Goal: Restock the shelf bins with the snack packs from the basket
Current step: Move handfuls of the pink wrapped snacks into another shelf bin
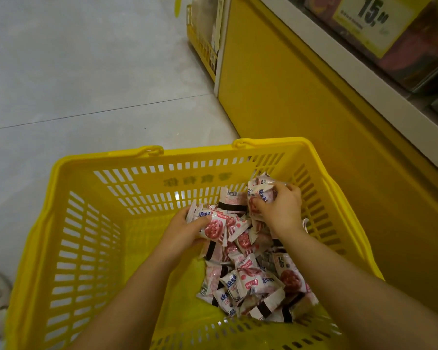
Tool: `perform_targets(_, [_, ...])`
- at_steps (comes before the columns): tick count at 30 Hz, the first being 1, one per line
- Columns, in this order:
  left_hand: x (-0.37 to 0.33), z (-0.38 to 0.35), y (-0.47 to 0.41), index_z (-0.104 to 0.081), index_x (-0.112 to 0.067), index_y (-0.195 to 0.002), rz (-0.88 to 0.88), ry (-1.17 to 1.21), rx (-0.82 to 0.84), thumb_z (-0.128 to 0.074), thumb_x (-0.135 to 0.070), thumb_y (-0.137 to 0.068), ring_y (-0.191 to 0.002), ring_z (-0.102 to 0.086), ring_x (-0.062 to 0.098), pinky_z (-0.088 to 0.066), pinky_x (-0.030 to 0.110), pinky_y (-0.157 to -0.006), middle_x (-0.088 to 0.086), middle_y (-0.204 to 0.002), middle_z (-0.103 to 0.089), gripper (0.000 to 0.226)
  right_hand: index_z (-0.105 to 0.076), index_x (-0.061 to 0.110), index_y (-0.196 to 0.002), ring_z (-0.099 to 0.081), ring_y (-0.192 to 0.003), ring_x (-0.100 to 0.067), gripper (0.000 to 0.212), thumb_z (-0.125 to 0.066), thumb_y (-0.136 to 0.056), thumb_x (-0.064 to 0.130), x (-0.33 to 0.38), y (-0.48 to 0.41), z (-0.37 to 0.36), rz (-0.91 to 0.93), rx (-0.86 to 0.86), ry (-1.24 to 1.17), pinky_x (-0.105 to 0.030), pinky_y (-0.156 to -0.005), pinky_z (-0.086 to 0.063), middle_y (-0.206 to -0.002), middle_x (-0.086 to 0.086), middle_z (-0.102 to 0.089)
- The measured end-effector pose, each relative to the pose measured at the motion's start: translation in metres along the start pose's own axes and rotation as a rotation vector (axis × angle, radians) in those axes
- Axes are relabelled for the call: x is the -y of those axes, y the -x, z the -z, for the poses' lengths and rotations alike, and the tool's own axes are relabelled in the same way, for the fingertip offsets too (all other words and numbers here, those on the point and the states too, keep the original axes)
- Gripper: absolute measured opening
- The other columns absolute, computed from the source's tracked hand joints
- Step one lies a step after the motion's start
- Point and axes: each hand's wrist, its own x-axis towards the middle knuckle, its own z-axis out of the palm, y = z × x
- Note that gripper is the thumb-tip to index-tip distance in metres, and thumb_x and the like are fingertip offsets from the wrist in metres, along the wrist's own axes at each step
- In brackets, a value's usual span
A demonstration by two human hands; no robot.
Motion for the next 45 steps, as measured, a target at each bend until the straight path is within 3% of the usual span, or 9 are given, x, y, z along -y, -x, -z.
perform_targets(8, [0.004,0.018,-0.007,-0.056,-0.032,-0.093,-0.004,0.048,-0.121,-0.064,-0.018,-0.09,-0.071,-0.071,0.007,-0.052,0.02,-0.055,-0.003,-0.091,-0.071,0.016,-0.051,0.024,-0.12,-0.057,-0.106,-0.016,0.041,-0.071,-0.084,0.03,-0.003,0.012,0.011,0.184,-0.052,-0.163,-0.034,-0.085,-0.051,-0.116,-0.001,-0.058])
perform_targets(12, [0.003,0.019,-0.009,-0.057,-0.031,-0.094,0.005,0.021,-0.143,-0.064,-0.019,-0.089,-0.081,-0.07,0.012,-0.052,0.026,-0.062,-0.001,-0.094,-0.07,0.014,-0.035,0.035,-0.126,-0.069,-0.078,0.0,0.057,-0.069,-0.081,0.03,0.001,0.018,0.038,0.218,0.19,-0.335,-0.021,-0.061,-0.057,-0.122,0.007,-0.056])
perform_targets(15, [-0.004,0.014,-0.005,-0.058,-0.029,-0.096,0.004,0.023,-0.131,-0.065,-0.019,-0.089,-0.079,-0.071,0.012,-0.052,0.024,-0.059,0.001,-0.094,-0.071,0.014,-0.02,0.031,-0.147,-0.069,-0.087,-0.006,0.089,-0.075,-0.077,0.03,0.01,0.01,0.058,0.086,0.306,-0.356,-0.034,-0.081,-0.058,-0.124,0.005,-0.054])
perform_targets(19, [-0.027,-0.002,0.012,-0.059,-0.02,-0.107,-0.029,0.066,-0.103,-0.065,-0.019,-0.09,-0.081,-0.072,0.015,-0.056,0.028,-0.061,0.003,-0.097,-0.071,0.018,-0.055,0.016,-0.116,-0.072,-0.078,-0.01,0.04,-0.074,-0.081,0.023,0.025,0.019,0.082,0.004,0.404,-0.489,-0.027,-0.065,-0.058,-0.097,-0.001,-0.072])
perform_targets(21, [-0.046,-0.011,0.027,-0.059,-0.02,-0.113,-0.098,0.107,-0.072,-0.064,-0.02,-0.09,-0.083,-0.072,0.013,-0.06,0.031,-0.067,0.001,-0.098,-0.072,0.024,-0.061,0.014,-0.108,-0.072,-0.086,-0.017,0.026,-0.071,-0.085,0.021,0.035,0.029,0.096,0.052,0.404,-0.536,-0.037,-0.077,-0.059,-0.099,-0.006,-0.074])
perform_targets(26, [-0.106,-0.038,0.086,-0.047,-0.032,-0.133,-0.362,0.135,0.042,-0.065,-0.033,-0.089,-0.107,-0.066,0.015,-0.056,0.045,-0.087,-0.005,-0.125,-0.062,0.047,-0.052,0.021,-0.105,-0.072,-0.089,-0.021,0.018,-0.062,-0.092,0.016,0.067,0.068,0.141,0.189,0.328,-0.628,-0.041,-0.08,-0.059,-0.106,-0.01,-0.07])
perform_targets(31, [-0.157,-0.063,0.161,-0.04,-0.034,-0.137,-0.612,0.075,0.142,-0.06,-0.046,-0.087,-0.101,-0.068,0.012,-0.058,0.026,-0.067,-0.001,-0.134,-0.053,0.055,-0.047,0.024,-0.12,-0.069,-0.097,-0.028,0.029,-0.059,-0.093,0.024,0.085,0.122,0.203,0.349,0.259,-0.712,-0.052,-0.083,-0.056,-0.117,-0.009,-0.065])
perform_targets(39, [-0.223,-0.084,0.264,-0.056,-0.043,-0.104,-0.892,-0.115,-0.006,-0.06,-0.06,-0.074,-0.096,-0.065,0.01,-0.053,0.037,-0.087,-0.008,-0.104,-0.066,0.035,-0.064,0.009,-0.11,-0.069,-0.097,-0.033,0.034,-0.074,-0.078,0.017,0.095,0.221,0.33,0.558,-0.002,-0.881,-0.047,-0.09,-0.054,-0.102,-0.013,-0.073])
perform_targets(45, [-0.267,-0.113,0.336,-0.064,-0.031,-0.1,-0.915,-0.161,0.139,-0.067,-0.056,-0.077,-0.071,-0.07,0.002,-0.052,0.02,-0.052,-0.019,-0.08,-0.072,0.034,-0.069,0.012,-0.105,-0.071,-0.091,-0.03,0.031,-0.077,-0.076,0.02,0.086,0.278,0.396,0.789,0.187,-0.702,-0.033,-0.077,-0.056,-0.101,-0.013,-0.073])
